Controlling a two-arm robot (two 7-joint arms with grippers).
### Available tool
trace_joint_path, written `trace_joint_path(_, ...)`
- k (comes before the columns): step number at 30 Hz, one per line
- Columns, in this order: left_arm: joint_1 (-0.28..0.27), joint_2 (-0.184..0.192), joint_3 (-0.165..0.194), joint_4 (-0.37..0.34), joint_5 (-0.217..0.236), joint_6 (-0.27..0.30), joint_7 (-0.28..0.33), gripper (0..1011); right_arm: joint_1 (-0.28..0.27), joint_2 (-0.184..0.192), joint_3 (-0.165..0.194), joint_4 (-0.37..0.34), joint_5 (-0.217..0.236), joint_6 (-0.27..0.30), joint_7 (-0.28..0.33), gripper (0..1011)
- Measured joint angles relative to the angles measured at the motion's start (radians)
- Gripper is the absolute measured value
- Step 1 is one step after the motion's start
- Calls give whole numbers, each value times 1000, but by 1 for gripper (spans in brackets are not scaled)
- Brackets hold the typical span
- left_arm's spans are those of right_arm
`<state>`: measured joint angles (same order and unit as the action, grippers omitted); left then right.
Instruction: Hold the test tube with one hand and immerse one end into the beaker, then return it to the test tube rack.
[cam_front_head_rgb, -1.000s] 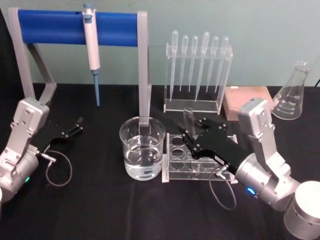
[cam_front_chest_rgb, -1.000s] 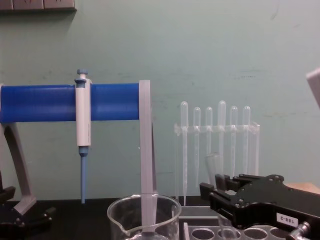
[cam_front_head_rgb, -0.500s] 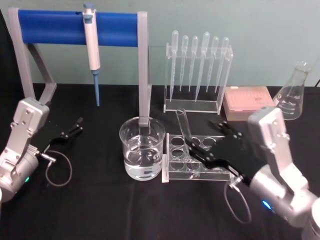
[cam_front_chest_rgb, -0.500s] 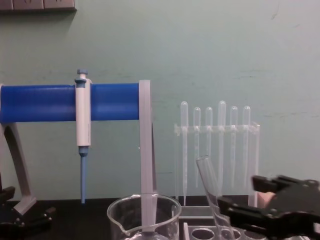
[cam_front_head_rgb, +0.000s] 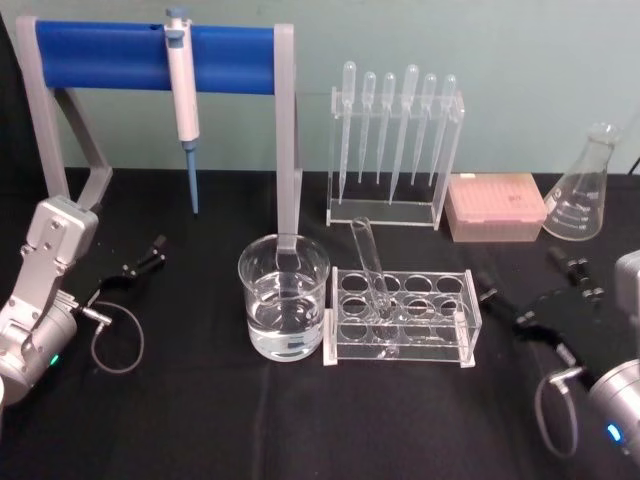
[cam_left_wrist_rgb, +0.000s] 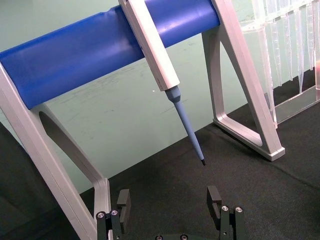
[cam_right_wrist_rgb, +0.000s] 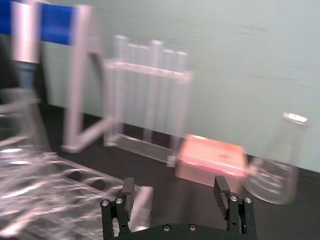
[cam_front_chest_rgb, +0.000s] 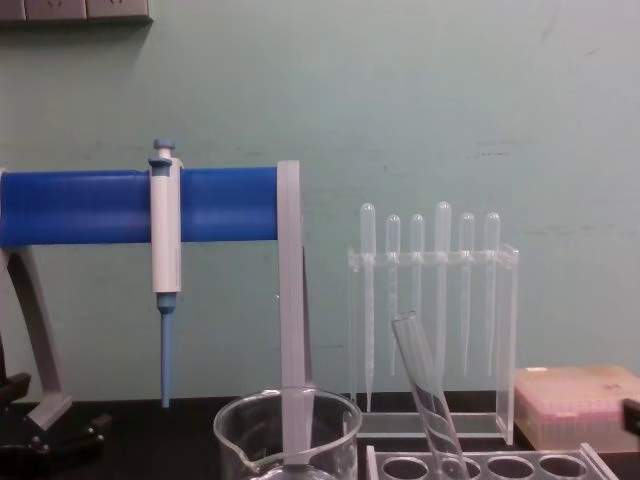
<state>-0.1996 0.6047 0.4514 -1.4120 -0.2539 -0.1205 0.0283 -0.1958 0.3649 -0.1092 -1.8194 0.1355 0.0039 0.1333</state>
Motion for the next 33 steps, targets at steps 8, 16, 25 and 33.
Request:
trace_joint_path(8, 0, 0, 0, 0, 0, 0, 0, 1000, 90, -62, 24, 167, -90, -33, -100, 1003)
trace_joint_path(16, 0, 0, 0, 0, 0, 0, 0, 1000, 150, -97, 8, 291, -162, -83, -129, 1003)
trace_joint_path(25, 0, 0, 0, 0, 0, 0, 0, 1000, 155, -102, 7, 299, -174, -95, -134, 1002)
trace_joint_path(33, 0, 0, 0, 0, 0, 0, 0, 1000, 156, -102, 6, 300, -171, -92, -133, 1003)
